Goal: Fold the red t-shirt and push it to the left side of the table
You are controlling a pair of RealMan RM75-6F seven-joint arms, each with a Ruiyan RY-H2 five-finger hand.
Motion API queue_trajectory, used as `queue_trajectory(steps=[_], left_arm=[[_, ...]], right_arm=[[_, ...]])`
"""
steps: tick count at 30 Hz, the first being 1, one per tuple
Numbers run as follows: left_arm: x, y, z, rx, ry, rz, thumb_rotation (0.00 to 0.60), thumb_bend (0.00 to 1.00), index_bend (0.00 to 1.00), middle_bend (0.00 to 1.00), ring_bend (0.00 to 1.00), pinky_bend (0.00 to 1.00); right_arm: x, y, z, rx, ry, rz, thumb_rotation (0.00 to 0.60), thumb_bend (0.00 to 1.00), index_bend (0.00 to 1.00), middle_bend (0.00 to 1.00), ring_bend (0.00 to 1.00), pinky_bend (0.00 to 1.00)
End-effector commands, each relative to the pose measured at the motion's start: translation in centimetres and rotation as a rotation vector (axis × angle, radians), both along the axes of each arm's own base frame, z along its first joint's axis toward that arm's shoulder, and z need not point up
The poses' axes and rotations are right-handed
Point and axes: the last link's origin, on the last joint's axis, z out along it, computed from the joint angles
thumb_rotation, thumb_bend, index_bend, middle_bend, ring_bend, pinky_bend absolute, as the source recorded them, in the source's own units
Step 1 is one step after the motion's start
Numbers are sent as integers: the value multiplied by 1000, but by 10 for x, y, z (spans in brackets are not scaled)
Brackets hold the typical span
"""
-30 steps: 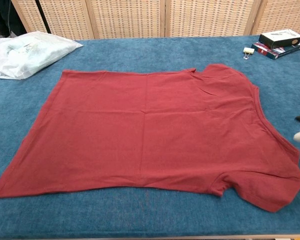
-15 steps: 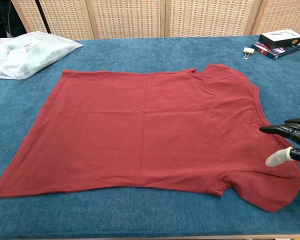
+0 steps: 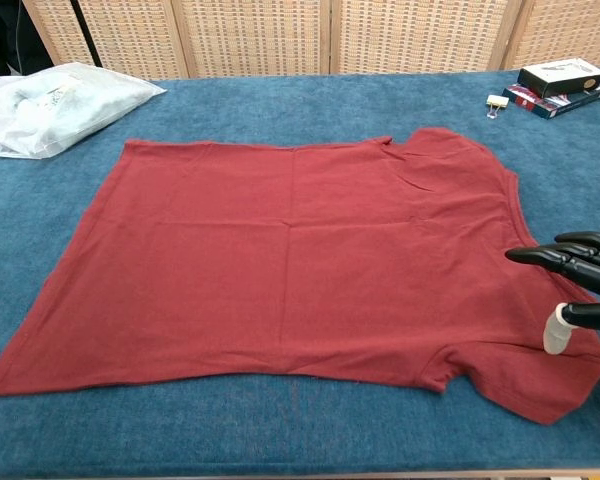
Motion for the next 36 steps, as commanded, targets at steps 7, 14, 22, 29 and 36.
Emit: queue_trajectory(steps=[7,14,22,29,36], left_arm=[[0,0,0,-1,1,1,600,24,0,0,0,0],[0,0,0,1,-1,2,600,24,0,0,0,0],[-1,1,-1,-1,0,4,600,24,0,0,0,0],[1,3,-6,-28,21,-62,600,70,0,0,0,0],[-6,1,-37,-238,-121,-290,600,56,135,0,0,0]], right_arm=[[2,1,-13,14,-13,30,600,417,449,0,0,0],[5,-1,-19,17,-20,42,600,619,486,0,0,0],[8,-2,-20,21,-46,50,600,582,572,0,0,0],[8,-4,-24,38,-76,50,600,569,582,0,0,0],[8,-4,-24,78,-115,23,600,569,582,0,0,0]])
